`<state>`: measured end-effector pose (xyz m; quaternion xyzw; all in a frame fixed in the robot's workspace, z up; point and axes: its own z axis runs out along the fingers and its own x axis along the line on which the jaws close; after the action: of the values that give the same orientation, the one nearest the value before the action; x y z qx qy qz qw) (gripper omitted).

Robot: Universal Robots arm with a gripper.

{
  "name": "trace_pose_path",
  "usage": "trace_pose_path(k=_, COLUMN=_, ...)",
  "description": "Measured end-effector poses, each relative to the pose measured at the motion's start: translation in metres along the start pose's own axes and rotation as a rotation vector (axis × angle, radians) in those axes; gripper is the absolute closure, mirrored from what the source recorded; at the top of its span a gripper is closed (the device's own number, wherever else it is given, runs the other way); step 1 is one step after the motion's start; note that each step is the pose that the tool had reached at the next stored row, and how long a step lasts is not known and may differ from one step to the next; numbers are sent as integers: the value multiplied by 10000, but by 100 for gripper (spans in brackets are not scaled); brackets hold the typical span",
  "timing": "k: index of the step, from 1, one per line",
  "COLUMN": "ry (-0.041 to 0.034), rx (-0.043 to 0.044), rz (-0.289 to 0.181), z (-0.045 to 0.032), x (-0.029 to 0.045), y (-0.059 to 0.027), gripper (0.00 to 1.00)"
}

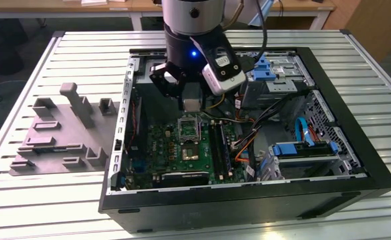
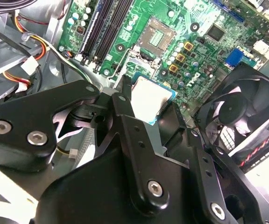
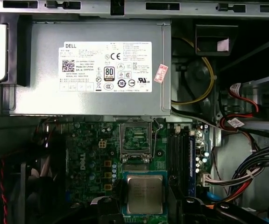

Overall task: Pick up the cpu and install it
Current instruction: 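Place the cpu into insertion slot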

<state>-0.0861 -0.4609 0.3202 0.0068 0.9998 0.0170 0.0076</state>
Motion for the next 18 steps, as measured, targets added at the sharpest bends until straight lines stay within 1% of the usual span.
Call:
trace_pose_path(k=3, ry=15, rx=0, rz=-1, z=36, x=0, y=-5, gripper=53)
trace_pose_path(k=10, ry=38, rx=0, rz=0, z=87, x=0, y=-48, gripper=53)
trace_pose_path(k=18, ry=78, rx=1, rz=1, z=228, x=2, y=-58, gripper=53)
